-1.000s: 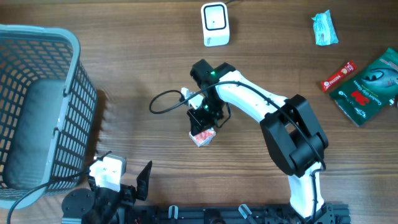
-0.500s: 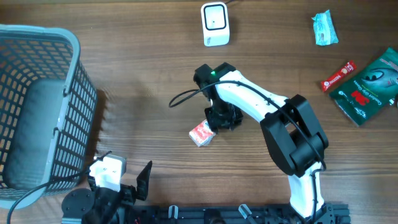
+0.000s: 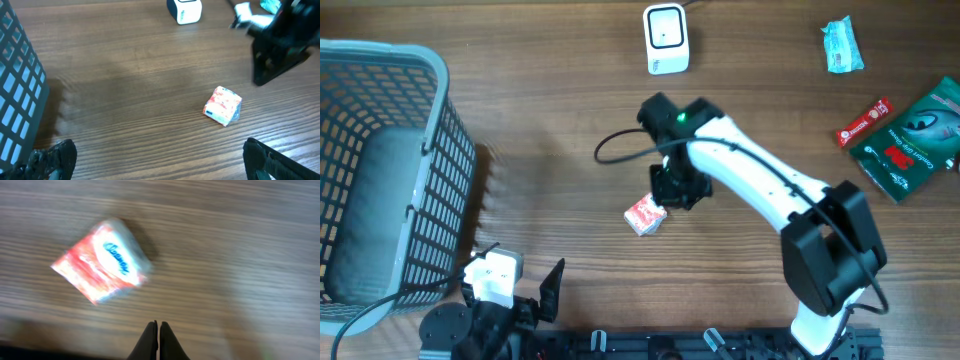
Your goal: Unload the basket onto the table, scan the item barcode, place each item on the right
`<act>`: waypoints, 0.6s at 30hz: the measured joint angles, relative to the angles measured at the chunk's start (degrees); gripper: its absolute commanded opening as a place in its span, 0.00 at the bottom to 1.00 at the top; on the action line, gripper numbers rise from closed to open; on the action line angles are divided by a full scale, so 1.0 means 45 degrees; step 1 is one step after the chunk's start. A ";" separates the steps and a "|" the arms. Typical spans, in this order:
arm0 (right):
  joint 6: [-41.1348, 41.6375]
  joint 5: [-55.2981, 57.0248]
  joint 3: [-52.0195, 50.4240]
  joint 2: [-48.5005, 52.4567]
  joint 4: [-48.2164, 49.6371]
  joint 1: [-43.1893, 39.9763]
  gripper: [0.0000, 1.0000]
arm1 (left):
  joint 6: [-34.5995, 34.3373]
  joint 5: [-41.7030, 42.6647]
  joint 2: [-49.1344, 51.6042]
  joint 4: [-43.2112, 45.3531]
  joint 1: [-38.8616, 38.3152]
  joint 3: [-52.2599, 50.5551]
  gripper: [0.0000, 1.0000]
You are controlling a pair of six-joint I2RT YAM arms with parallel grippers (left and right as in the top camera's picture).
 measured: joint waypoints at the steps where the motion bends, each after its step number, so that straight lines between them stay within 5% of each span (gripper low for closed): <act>1: 0.0121 -0.0180 -0.0544 0.0005 0.0636 0.0126 0.05 | 0.0000 0.0000 0.0000 -0.0005 0.0000 0.0000 1.00; 6: 0.0597 -0.0801 -0.2749 0.0015 0.3332 0.0257 0.05 | 0.0000 0.0000 0.0000 0.0005 0.0000 0.0000 1.00; 16: 0.0772 -0.1069 -0.3643 0.0024 0.6732 0.0233 0.11 | 0.0000 0.0000 0.0000 0.0000 0.0000 0.0000 1.00; 18: 0.0816 -0.0928 -0.3628 0.0024 0.6912 0.0097 0.23 | 0.0000 0.0000 0.0000 0.0000 0.0000 0.0000 1.00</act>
